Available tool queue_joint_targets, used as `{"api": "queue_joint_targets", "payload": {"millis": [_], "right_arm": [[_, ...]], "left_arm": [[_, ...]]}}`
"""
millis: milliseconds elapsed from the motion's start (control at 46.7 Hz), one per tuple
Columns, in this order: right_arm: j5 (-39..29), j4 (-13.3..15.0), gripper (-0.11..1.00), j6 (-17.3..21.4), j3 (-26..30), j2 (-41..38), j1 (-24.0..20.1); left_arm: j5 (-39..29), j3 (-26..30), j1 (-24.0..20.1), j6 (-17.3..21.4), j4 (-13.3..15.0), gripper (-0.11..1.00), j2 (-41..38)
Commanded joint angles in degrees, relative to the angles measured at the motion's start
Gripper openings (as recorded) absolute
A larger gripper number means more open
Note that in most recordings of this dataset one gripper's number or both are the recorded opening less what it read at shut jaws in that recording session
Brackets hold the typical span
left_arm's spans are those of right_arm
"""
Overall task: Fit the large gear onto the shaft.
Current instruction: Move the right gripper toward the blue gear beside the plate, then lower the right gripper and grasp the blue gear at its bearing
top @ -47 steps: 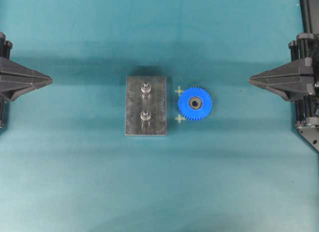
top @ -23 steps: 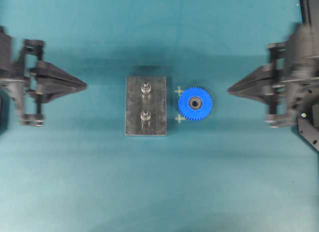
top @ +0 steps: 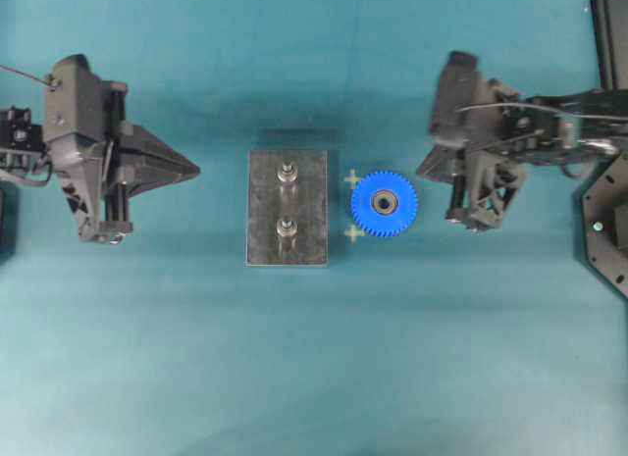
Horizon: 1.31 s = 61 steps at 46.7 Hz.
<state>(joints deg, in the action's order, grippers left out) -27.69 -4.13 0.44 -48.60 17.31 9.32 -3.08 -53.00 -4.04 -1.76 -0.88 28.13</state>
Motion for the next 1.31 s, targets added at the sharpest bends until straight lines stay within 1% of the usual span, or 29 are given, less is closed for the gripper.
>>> {"api": "queue_joint_targets", "payload": {"millis": [0, 64, 129, 214, 321, 386, 407, 429, 514, 772, 879, 1007, 1200, 1286], "right_arm": [[-0.35, 0.09, 0.01, -0.97, 2.11, -1.85, 0.18], [-0.35, 0.09, 0.06, -1.41, 2.81, -3.52, 0.18], [-0.44, 0.09, 0.17, -1.85, 3.69, -5.27, 0.18], [-0.62, 0.09, 0.39, -2.2, 4.75, -7.56, 0.26], [-1.14, 0.44, 0.71, -2.29, 6.42, -10.46, 0.26], [-1.41, 0.44, 0.86, -2.29, 7.65, -11.95, 0.26], [-1.49, 0.44, 0.89, -2.29, 7.91, -12.48, 0.26], [-1.58, 0.44, 0.89, -2.29, 8.35, -12.83, 0.35], [-1.76, 0.44, 0.81, -2.37, 9.76, -14.85, 0.26], [-4.48, 0.53, 0.83, -2.37, 12.39, -19.34, 0.35], [-5.8, 0.53, 0.83, -2.37, 12.57, -20.04, 0.35], [-5.8, 0.53, 0.83, -2.37, 12.57, -20.13, 0.35], [-5.71, 1.93, 0.83, -1.85, 12.57, -20.74, 0.62], [-5.71, 2.02, 0.83, -1.93, 12.74, -21.09, 0.7]], "left_arm": [[-0.79, 1.93, -0.18, 0.97, -0.18, 0.0, -0.26], [-0.88, 1.76, -0.18, 1.58, -0.18, 0.0, -0.62], [-0.88, 1.49, -0.18, 1.85, -0.18, 0.0, -1.14], [-0.88, 1.49, 0.0, 1.85, -0.18, 0.0, -1.67], [-0.7, 2.02, 0.26, 1.85, -0.18, 0.0, -2.2], [-0.79, 2.2, 0.53, 1.85, -0.18, 0.0, -2.46], [-0.7, 2.2, 0.62, 1.85, -0.26, 0.0, -2.55], [-0.79, 2.2, 0.7, 1.85, -0.18, 0.0, -2.55], [-0.7, 2.02, 1.14, 1.76, -0.18, 0.0, -2.99], [-0.62, 2.11, 1.58, 1.67, -0.18, 0.0, -3.6], [-0.53, 1.85, 1.58, 1.67, -0.18, 0.0, -3.25], [-0.62, 1.67, 1.58, 1.58, -0.18, 0.0, -3.16], [-0.62, 1.49, 1.58, 1.58, -0.18, 0.0, -3.08], [-0.62, 1.14, 1.58, 1.58, -0.18, 0.0, -2.9]]}}
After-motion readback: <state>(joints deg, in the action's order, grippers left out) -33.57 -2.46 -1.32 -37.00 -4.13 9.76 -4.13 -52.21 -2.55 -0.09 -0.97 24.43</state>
